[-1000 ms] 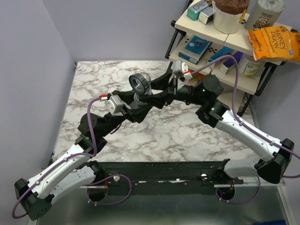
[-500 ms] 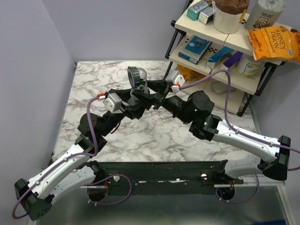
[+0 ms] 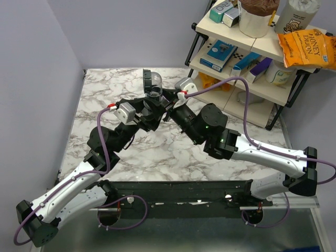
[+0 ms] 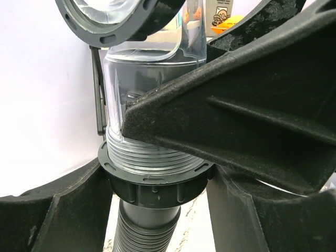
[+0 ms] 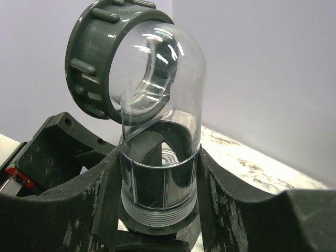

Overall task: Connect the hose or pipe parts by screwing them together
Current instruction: Install the adaptor on the pipeline.

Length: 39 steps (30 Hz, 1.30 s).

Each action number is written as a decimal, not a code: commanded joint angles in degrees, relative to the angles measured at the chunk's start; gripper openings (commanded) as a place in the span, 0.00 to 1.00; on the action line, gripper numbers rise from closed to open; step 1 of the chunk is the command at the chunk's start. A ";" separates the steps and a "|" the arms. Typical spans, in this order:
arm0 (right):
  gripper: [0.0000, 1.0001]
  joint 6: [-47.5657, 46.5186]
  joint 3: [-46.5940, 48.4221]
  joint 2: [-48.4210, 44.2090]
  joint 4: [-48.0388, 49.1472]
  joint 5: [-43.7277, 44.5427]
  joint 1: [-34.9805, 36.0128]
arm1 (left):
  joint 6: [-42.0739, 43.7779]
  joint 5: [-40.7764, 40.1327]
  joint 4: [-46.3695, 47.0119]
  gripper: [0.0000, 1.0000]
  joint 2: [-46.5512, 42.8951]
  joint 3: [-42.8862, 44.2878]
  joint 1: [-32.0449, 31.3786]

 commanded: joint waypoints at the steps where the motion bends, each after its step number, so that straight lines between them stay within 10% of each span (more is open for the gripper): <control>1: 0.48 1.73 0.83 1.99 -15.64 4.41 0.12 | 0.25 -0.94 14.78 0.00 -2.84 3.00 -0.08; 13: 1.00 1.64 5.14 -1.87 -18.11 -2.97 0.12 | 0.60 -1.03 14.79 0.00 -2.84 2.99 -0.08; 31: 1.00 1.65 6.81 -8.29 -24.43 -29.24 -4.63 | -0.01 1.07 11.54 0.00 -3.10 3.26 -0.08; 39: 1.00 -8.17 26.80 -4.70 -45.15 -37.77 -8.14 | 0.07 4.94 10.04 0.00 -2.92 3.08 -0.08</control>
